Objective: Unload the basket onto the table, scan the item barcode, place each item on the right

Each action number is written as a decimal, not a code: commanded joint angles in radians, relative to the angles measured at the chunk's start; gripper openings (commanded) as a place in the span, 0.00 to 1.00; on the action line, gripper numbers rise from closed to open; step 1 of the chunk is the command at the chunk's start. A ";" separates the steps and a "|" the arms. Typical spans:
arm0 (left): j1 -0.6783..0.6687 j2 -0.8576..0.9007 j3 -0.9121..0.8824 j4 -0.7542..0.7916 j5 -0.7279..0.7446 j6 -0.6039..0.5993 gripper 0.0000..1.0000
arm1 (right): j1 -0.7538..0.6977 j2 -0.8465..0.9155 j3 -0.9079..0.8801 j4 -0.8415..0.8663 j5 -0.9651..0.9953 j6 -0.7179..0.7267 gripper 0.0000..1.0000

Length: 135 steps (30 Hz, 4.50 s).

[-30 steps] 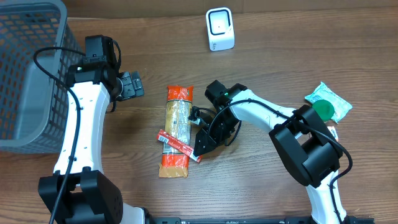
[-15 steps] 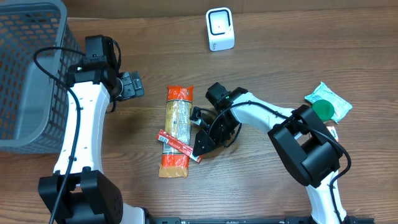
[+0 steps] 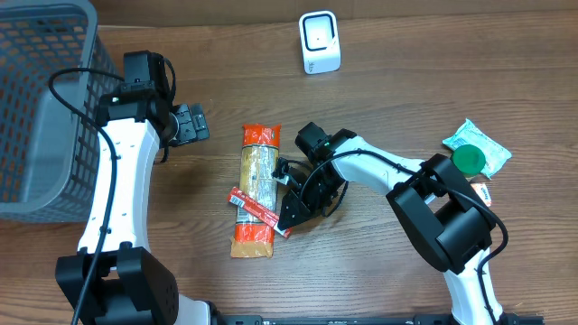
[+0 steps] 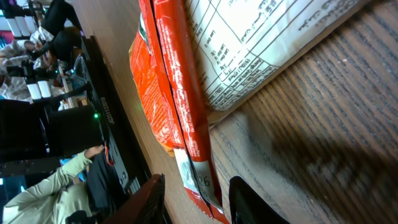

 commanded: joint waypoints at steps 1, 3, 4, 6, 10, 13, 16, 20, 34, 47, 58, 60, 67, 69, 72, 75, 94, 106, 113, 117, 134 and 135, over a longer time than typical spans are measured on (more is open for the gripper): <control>-0.007 0.001 -0.006 0.001 -0.005 0.009 1.00 | 0.016 -0.005 -0.007 0.006 -0.023 0.011 0.36; -0.007 0.001 -0.006 0.001 -0.005 0.009 1.00 | 0.022 -0.005 -0.007 0.011 -0.022 0.011 0.36; -0.007 0.001 -0.006 0.001 -0.005 0.009 1.00 | 0.023 -0.005 -0.007 0.013 -0.016 0.016 0.36; -0.007 0.001 -0.006 0.001 -0.005 0.009 1.00 | 0.023 -0.005 -0.007 0.014 -0.008 0.023 0.37; -0.007 0.001 -0.006 0.001 -0.006 0.009 1.00 | 0.023 -0.002 -0.007 0.021 0.004 0.048 0.42; -0.007 0.001 -0.006 0.001 -0.005 0.009 1.00 | 0.023 0.012 -0.007 0.028 0.004 0.068 0.48; -0.007 0.001 -0.006 0.001 -0.005 0.009 1.00 | 0.018 0.034 -0.007 0.039 0.002 0.100 0.49; -0.007 0.001 -0.006 0.001 -0.005 0.009 1.00 | 0.007 0.048 -0.007 0.039 -0.016 0.112 0.42; -0.007 0.001 -0.006 0.001 -0.005 0.009 1.00 | -0.014 0.046 -0.004 0.047 -0.059 0.111 0.04; -0.007 0.001 -0.006 0.001 -0.005 0.009 1.00 | -0.069 0.043 -0.004 0.038 -0.062 0.153 0.04; -0.007 0.001 -0.006 0.001 -0.005 0.009 1.00 | -0.074 0.029 -0.004 0.038 -0.079 0.083 0.04; -0.007 0.001 -0.006 0.001 -0.005 0.009 1.00 | -0.083 0.002 -0.004 0.023 -0.112 0.020 0.04; -0.007 0.001 -0.006 0.001 -0.005 0.009 1.00 | -0.115 -0.187 -0.004 -0.174 -0.116 -0.294 0.04; -0.007 0.001 -0.006 0.001 -0.005 0.009 1.00 | -0.118 -0.247 -0.004 -0.249 -0.099 -0.397 0.04; -0.007 0.001 -0.006 0.001 -0.005 0.009 1.00 | -0.119 -0.335 -0.004 -0.346 -0.035 -0.502 0.04; -0.007 0.001 -0.006 0.001 -0.006 0.009 1.00 | -0.120 -0.400 -0.004 -0.410 0.026 -0.543 0.04; -0.007 0.001 -0.006 0.001 -0.005 0.009 1.00 | -0.130 -0.459 -0.005 -0.386 0.092 -0.450 0.04; -0.007 0.001 -0.006 0.001 -0.005 0.009 1.00 | -0.206 -0.458 0.223 -0.372 0.391 -0.013 0.03; -0.007 0.001 -0.006 0.001 -0.005 0.009 1.00 | -0.240 -0.381 0.640 -0.538 0.518 0.066 0.03; -0.007 0.001 -0.006 0.001 -0.006 0.009 1.00 | -0.239 -0.259 0.836 -0.642 0.627 0.006 0.03; -0.007 0.001 -0.006 0.001 -0.005 0.009 1.00 | -0.232 0.104 0.852 -0.333 1.164 -0.302 0.04; -0.007 0.001 -0.006 0.001 -0.005 0.009 1.00 | -0.229 0.124 0.852 -0.302 1.208 -0.302 0.04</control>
